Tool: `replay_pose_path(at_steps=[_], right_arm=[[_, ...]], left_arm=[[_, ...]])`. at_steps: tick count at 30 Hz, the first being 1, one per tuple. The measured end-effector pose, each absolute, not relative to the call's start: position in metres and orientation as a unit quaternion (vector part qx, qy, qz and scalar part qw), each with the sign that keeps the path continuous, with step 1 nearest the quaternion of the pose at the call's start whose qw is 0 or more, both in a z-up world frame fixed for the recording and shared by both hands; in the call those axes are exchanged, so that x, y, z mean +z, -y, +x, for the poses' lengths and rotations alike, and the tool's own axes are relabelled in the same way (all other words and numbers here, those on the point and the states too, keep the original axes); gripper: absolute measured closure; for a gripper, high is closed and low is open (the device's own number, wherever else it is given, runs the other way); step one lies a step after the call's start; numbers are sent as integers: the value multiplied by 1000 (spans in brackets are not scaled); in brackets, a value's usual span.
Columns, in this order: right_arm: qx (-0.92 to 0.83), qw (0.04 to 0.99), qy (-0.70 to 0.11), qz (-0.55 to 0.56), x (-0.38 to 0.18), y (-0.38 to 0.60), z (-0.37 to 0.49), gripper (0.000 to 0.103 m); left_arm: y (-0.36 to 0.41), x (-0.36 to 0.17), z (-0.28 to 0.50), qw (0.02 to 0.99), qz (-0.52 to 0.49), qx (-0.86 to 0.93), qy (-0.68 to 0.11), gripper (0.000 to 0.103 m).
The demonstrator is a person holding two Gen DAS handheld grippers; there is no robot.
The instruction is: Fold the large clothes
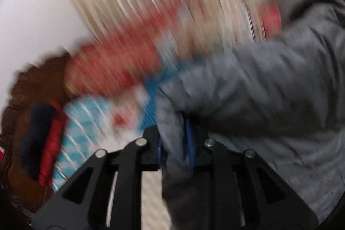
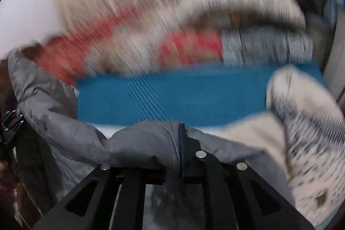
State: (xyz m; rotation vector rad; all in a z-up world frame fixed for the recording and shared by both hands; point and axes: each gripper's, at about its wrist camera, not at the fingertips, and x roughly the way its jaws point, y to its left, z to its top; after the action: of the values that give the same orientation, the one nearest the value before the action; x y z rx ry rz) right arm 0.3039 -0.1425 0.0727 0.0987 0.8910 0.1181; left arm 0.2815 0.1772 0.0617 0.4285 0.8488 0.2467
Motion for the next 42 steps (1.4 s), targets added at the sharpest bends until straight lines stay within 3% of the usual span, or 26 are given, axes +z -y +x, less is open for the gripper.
replay_pose_path(at_steps=[1, 4, 7, 8, 10, 12, 15, 19, 21, 24, 30, 36, 38, 42], right_arm=[[37, 891, -452, 20, 50, 137, 310, 96], [20, 876, -477, -66, -11, 119, 298, 88], [16, 879, -452, -152, -36, 105, 272, 82], [11, 883, -436, -175, -36, 102, 265, 78], [-22, 885, -397, -241, -32, 91, 255, 50], [-47, 888, -357, -285, -20, 85, 243, 42], [-30, 909, -326, -258, 5, 101, 222, 42], [32, 937, -331, -106, 59, 171, 211, 42], [34, 930, -366, -11, 75, 224, 234, 42], [31, 880, -463, 101, 49, 289, 286, 54], [100, 753, -546, 353, -46, 324, 308, 64], [280, 712, -586, 268, -49, 212, 276, 64], [261, 729, -570, 274, -43, 228, 285, 64], [151, 745, -540, 362, -50, 293, 315, 64]], left_arm=[[-175, 18, 300, 851, 205, 112, -470, 85], [-167, -39, 303, 824, 219, 95, -513, 85], [-156, -54, 293, 818, 257, 82, -507, 84], [-155, -54, 286, 817, 268, 80, -505, 79], [-155, -42, 277, 814, 291, 82, -496, 75], [-162, -25, 262, 819, 304, 74, -481, 74], [-179, -2, 241, 823, 300, 60, -479, 74], [-201, 48, 196, 847, 279, 48, -450, 74], [-210, 68, 179, 866, 238, 45, -438, 70], [-198, 73, 161, 883, 181, 21, -432, 65], [-120, 2, 147, 882, 121, -52, -452, 65], [-94, -101, 178, 854, 163, 6, -494, 65], [-104, -113, 179, 866, 146, 12, -479, 52], [-126, -119, 178, 881, 90, 8, -464, 41]])
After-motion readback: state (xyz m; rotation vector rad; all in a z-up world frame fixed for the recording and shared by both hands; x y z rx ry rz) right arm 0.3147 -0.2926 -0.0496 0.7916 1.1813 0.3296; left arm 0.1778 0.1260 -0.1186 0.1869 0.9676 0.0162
